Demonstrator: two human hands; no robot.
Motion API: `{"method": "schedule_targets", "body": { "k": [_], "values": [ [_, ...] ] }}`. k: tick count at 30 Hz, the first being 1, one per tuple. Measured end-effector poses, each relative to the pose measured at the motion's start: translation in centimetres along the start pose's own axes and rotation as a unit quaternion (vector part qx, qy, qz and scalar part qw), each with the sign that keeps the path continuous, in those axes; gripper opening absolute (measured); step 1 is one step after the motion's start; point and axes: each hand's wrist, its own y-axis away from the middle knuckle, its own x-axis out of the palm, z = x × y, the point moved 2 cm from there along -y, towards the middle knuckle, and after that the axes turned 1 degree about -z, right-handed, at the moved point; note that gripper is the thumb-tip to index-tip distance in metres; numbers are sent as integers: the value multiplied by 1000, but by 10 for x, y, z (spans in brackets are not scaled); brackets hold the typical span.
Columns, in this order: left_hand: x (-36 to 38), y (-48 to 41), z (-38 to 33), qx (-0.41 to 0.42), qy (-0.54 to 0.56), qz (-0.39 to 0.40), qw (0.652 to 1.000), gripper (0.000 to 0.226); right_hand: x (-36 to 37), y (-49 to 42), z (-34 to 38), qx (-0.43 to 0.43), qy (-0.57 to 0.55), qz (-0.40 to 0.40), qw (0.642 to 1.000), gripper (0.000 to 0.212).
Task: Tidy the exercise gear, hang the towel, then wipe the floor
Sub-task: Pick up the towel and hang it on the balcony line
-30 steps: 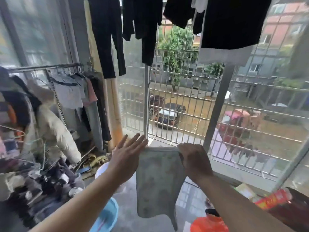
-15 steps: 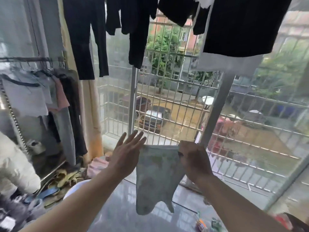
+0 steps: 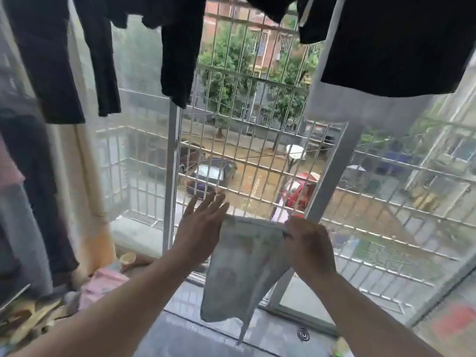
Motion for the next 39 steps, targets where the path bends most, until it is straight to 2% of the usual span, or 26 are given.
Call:
{"method": "schedule_targets", "body": {
  "k": [5, 11, 17, 30, 35, 39],
  "values": [
    [58, -66, 11, -20, -17, -14, 1000, 47, 56, -57, -68, 25, -15, 17, 999, 16],
    [97, -145, 37, -33, -55, -19, 998, 51, 97, -148, -111, -21, -31, -27, 999, 15],
    [137, -209, 86, -52, -51, -44, 996, 49, 142, -229, -122, -52, -30, -69, 996, 13],
    [217, -377, 225, 8, -10, -92, 996, 49, 242, -403, -134, -5, 41, -99, 994, 6],
    [240, -425, 250, 0, 12, -95, 995, 45, 263, -452, -144, -1, 65, -127, 990, 5],
    [263, -463, 264, -11, 30, -102, 994, 42, 283, -486, -163, 8, 71, -141, 987, 13]
  ]
}}
